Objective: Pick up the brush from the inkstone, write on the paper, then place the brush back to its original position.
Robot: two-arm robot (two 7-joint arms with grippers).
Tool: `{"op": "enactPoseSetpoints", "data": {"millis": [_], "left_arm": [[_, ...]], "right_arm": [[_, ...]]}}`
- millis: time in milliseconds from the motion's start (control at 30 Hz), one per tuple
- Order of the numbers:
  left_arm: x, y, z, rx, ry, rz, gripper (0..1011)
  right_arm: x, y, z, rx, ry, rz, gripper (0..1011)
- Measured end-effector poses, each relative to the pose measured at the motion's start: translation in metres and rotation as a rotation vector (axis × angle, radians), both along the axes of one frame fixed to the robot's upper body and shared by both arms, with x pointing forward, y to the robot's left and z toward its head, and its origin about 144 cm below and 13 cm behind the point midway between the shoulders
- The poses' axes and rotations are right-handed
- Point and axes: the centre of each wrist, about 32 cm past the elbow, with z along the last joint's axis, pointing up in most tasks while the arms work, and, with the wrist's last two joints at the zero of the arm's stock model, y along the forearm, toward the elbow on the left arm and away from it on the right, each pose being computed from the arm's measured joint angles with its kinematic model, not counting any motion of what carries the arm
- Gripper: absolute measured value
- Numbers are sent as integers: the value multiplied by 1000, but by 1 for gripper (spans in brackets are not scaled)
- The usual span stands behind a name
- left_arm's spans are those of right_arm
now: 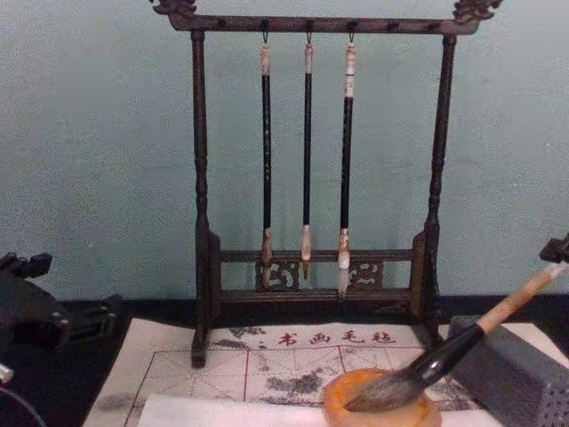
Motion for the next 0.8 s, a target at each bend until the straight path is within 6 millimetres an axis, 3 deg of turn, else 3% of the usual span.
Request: {"op": "enactPoseSetpoints", "data": {"millis": [800], "left_arm": [[0, 0, 0, 0, 0, 0, 1001]], "right_arm": [[-23, -5, -22, -569, -293, 189, 1000]]}}
